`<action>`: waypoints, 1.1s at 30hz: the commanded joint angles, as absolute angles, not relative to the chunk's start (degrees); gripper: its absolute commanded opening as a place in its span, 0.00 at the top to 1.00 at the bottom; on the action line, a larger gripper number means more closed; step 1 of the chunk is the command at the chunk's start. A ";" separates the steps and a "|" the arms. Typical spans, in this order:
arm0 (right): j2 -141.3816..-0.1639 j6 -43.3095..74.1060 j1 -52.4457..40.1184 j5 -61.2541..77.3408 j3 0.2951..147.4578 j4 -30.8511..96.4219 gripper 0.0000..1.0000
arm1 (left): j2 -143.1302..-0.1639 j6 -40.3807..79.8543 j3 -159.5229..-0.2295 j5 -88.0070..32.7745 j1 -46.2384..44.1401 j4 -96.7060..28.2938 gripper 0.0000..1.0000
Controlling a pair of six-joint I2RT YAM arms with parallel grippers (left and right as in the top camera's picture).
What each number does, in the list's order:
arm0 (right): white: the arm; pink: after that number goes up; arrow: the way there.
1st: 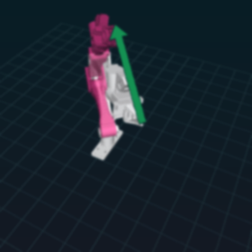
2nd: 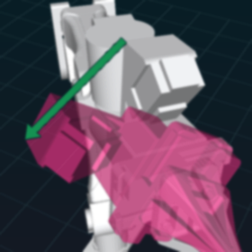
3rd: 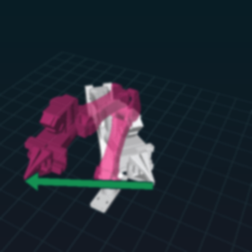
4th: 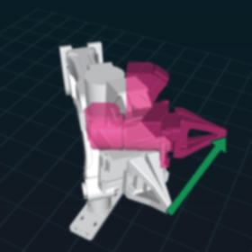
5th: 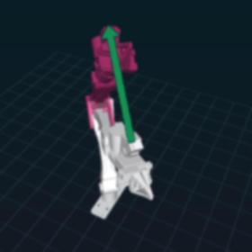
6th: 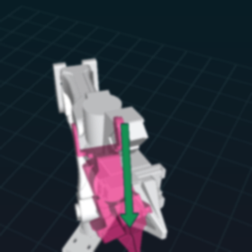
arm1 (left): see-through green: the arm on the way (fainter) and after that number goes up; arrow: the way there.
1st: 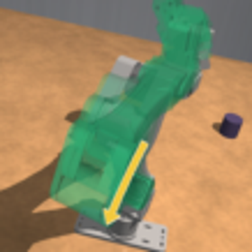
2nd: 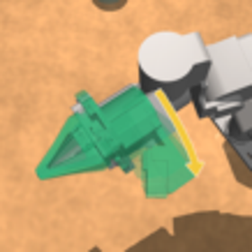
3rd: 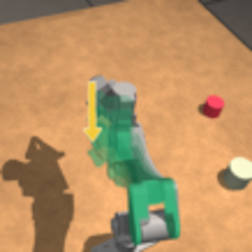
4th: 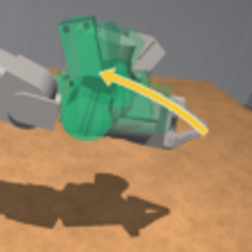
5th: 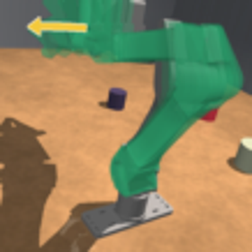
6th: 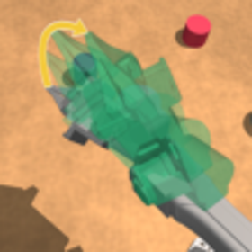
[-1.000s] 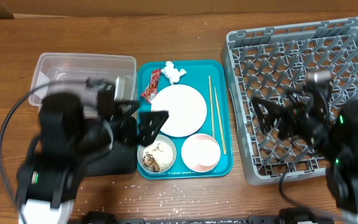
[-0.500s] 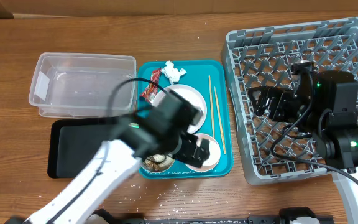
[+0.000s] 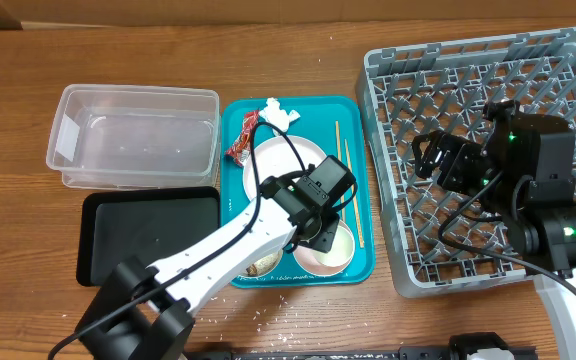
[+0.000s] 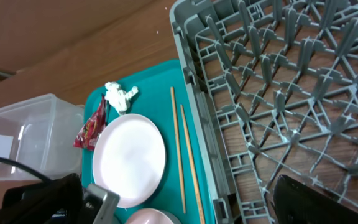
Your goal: Sort waste into correct bins and load items into the dishwasher
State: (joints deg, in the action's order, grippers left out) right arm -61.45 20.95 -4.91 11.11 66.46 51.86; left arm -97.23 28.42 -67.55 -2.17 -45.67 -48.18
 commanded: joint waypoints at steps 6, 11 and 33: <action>-61.43 21.47 -4.73 10.31 68.12 52.01 0.00 | -95.98 28.58 -69.04 -4.19 -44.14 -48.93 0.96; -61.43 21.41 -4.75 10.59 68.12 52.23 0.00 | -90.48 28.51 -73.76 -6.37 -39.13 -54.19 0.96; -65.80 4.03 -11.44 70.24 68.12 32.23 0.11 | -82.72 13.76 -74.37 -79.81 -9.80 -38.70 0.96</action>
